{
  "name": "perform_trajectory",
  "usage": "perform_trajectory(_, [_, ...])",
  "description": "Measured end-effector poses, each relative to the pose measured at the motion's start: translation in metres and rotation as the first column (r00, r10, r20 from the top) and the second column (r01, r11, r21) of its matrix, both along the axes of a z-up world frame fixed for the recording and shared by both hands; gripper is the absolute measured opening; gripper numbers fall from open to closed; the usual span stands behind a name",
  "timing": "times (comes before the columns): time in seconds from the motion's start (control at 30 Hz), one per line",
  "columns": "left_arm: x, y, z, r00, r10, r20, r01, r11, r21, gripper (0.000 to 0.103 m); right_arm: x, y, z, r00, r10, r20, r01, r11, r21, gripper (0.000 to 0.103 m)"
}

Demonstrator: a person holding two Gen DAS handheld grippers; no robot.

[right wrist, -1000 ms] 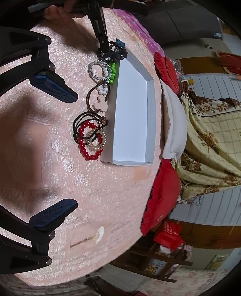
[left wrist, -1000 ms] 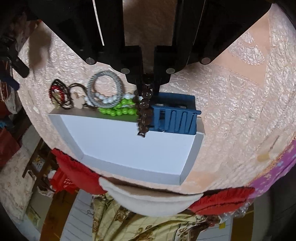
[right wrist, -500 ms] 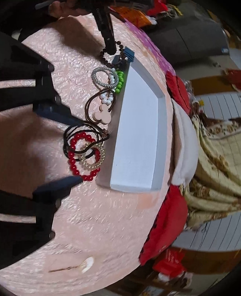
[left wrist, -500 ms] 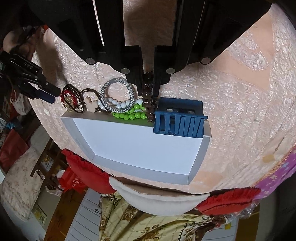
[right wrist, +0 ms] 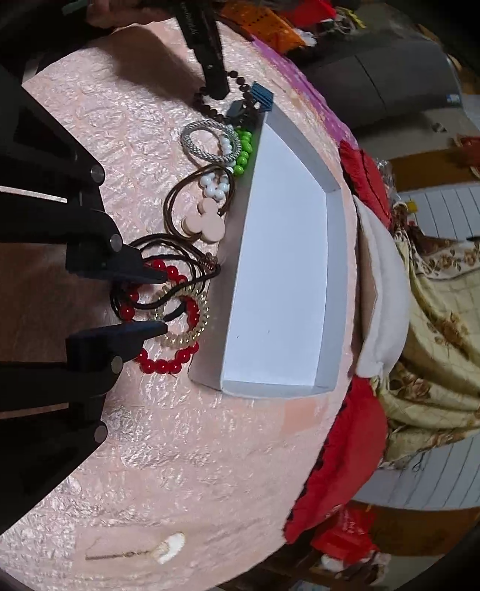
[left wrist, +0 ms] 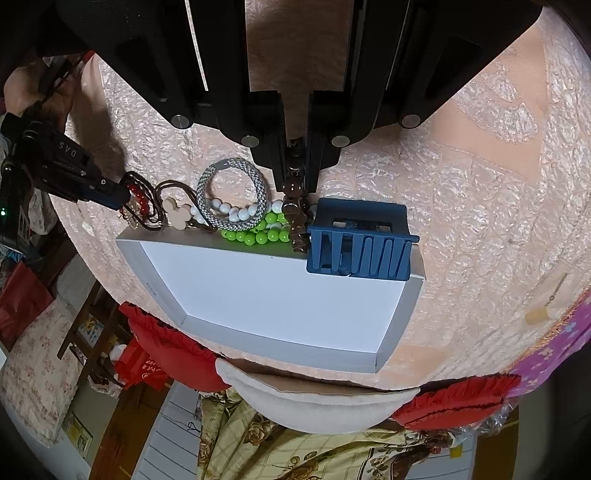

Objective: Organize jewelry
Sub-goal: 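Close the right tool on the black hair tie while the left tool holds the brown bracelet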

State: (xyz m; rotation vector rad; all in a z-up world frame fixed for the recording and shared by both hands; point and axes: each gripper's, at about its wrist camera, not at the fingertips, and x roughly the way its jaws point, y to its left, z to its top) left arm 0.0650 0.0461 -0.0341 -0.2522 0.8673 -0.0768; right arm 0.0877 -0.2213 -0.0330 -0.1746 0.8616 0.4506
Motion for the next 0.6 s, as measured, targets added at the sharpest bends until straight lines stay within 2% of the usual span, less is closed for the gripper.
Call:
perform_trajectory(0.07, [0.0,-0.001,0.0,1.0,-0.001,0.001,0.001,1.0,0.006,0.007,0.003,0.0,-0.002,1.0,0.003,-0.014,-0.003,1.0,0.005,0.014])
perform_trajectory(0.13, [0.001,-0.003,-0.001,1.0,-0.006,0.001,0.006,1.0,0.013,0.007,0.002,0.002,-0.001,1.0,0.014,-0.011,-0.014,1.0,0.007,0.003])
perform_trajectory(0.27, [0.001,-0.002,0.0,1.0,-0.003,0.004,0.003,1.0,0.017,0.007,-0.007,0.004,0.011,0.999,0.025,0.042,-0.026,0.999,0.031,0.003])
perform_trajectory(0.43, [-0.003,-0.002,0.005,1.0,-0.006,0.026,0.005,1.0,0.01,0.007,-0.019,-0.014,0.039,0.994,-0.033,0.108,0.012,0.982,0.19,0.003])
perform_trajectory(0.6, [-0.012,-0.002,0.015,0.997,-0.018,0.069,0.018,1.0,-0.008,0.007,-0.038,-0.018,0.052,0.988,-0.045,0.148,0.007,0.969,0.246,0.003])
